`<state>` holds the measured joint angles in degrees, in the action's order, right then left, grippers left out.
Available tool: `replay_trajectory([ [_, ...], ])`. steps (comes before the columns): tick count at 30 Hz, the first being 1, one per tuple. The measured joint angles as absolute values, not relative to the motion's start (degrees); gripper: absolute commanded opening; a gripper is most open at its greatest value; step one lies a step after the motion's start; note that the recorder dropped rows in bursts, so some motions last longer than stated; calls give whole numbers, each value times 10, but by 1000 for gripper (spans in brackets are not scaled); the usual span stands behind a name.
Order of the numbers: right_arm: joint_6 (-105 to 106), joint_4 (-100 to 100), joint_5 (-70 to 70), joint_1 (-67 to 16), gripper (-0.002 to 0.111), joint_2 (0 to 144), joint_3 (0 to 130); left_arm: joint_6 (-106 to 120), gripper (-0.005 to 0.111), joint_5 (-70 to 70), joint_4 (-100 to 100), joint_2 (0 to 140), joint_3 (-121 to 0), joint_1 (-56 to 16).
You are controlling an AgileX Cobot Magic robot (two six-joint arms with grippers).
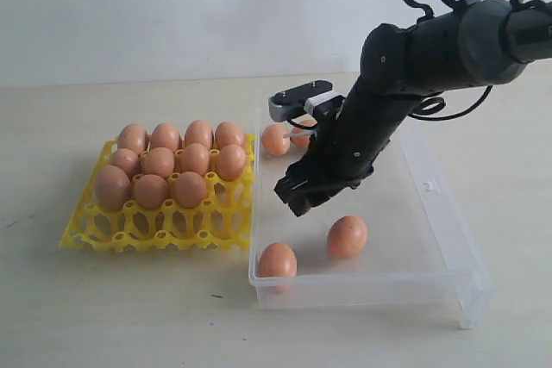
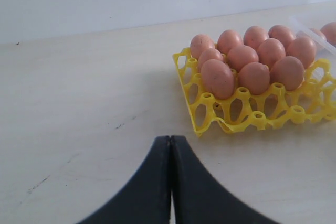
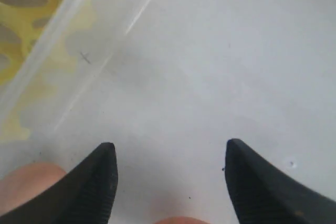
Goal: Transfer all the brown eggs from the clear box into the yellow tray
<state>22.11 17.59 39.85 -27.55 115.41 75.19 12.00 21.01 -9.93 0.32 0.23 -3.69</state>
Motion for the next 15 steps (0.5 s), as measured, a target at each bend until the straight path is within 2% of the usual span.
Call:
replay_trajectory([
  [5,226,138,356,-297,58,1120,744,120,0,210,-99,3,2,-37],
  [9,232,114,265,-313,58,1092,709,120,0,210,-99,3,2,-37],
  [15,137,107,214,-309,58,1075,689,120,0,210,-99,3,2,-37],
])
